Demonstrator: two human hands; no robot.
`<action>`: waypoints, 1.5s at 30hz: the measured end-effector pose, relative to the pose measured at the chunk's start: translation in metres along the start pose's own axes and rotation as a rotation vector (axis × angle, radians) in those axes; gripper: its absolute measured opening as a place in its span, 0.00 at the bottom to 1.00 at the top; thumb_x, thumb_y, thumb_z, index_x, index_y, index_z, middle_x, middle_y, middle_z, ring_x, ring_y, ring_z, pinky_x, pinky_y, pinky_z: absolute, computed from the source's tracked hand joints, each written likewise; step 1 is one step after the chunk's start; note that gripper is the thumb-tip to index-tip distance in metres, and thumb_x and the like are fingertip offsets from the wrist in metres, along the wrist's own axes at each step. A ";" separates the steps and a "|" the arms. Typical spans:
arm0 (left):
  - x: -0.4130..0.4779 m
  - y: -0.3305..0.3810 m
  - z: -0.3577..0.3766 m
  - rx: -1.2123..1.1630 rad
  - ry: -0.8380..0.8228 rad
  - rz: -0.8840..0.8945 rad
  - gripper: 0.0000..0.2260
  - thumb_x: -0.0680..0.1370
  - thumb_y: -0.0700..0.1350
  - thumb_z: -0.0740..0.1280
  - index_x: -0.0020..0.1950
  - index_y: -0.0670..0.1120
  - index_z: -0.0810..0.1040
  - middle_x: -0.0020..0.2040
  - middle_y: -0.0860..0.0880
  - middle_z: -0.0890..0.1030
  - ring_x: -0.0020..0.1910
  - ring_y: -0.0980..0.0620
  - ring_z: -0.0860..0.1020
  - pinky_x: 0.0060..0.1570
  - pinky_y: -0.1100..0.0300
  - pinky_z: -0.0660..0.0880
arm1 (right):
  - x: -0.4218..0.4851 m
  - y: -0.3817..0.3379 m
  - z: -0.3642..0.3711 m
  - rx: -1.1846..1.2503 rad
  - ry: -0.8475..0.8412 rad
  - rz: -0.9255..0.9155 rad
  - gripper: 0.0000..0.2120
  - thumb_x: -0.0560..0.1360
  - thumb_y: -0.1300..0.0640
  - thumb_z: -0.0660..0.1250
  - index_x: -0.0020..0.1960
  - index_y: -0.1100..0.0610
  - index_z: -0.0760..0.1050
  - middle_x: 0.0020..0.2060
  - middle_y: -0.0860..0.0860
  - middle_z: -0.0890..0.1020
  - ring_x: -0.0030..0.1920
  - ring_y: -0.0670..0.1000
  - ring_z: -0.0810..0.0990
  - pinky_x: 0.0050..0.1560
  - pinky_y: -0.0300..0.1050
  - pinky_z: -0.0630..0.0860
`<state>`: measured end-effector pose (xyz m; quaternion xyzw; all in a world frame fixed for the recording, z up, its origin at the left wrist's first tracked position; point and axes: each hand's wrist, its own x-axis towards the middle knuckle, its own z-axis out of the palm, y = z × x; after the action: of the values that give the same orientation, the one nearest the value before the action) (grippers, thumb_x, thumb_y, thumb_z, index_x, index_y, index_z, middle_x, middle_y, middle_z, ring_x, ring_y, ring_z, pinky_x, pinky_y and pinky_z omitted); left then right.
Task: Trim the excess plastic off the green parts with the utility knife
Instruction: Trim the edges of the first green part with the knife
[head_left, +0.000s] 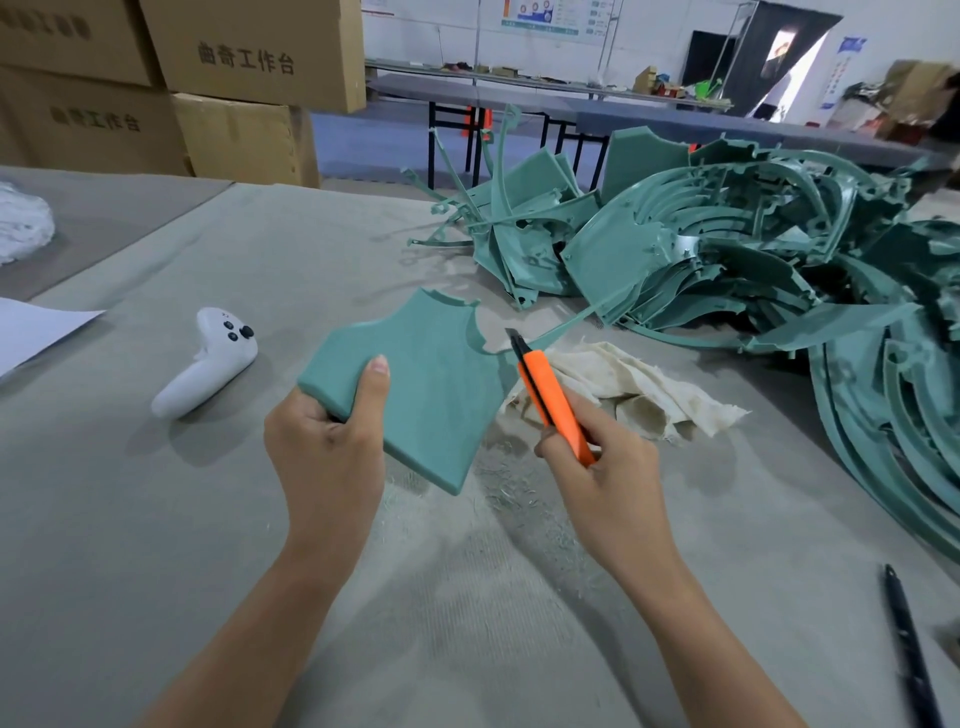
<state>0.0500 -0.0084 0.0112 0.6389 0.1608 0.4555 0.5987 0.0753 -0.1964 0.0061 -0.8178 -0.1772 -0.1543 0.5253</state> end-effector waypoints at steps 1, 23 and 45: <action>-0.001 0.000 0.001 0.008 -0.003 0.009 0.17 0.72 0.54 0.70 0.35 0.40 0.75 0.31 0.52 0.76 0.31 0.59 0.73 0.32 0.60 0.71 | 0.000 0.000 0.001 0.000 -0.004 0.004 0.14 0.73 0.61 0.65 0.51 0.43 0.79 0.30 0.54 0.72 0.25 0.44 0.63 0.25 0.36 0.62; -0.018 0.013 0.000 0.282 -0.067 0.258 0.25 0.76 0.50 0.67 0.26 0.44 0.59 0.21 0.56 0.60 0.22 0.59 0.67 0.23 0.72 0.59 | -0.012 -0.013 0.013 0.008 -0.073 0.095 0.10 0.76 0.63 0.63 0.46 0.49 0.77 0.27 0.51 0.72 0.25 0.45 0.64 0.26 0.44 0.63; -0.015 0.011 0.000 0.224 -0.057 0.169 0.24 0.74 0.53 0.67 0.27 0.38 0.65 0.22 0.52 0.65 0.25 0.56 0.68 0.23 0.69 0.61 | 0.001 -0.027 -0.009 1.213 -0.322 0.581 0.15 0.75 0.60 0.64 0.60 0.62 0.75 0.34 0.52 0.76 0.21 0.42 0.64 0.17 0.34 0.62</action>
<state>0.0384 -0.0226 0.0150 0.7257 0.1390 0.4651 0.4876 0.0632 -0.1942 0.0323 -0.4068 -0.0816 0.2426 0.8769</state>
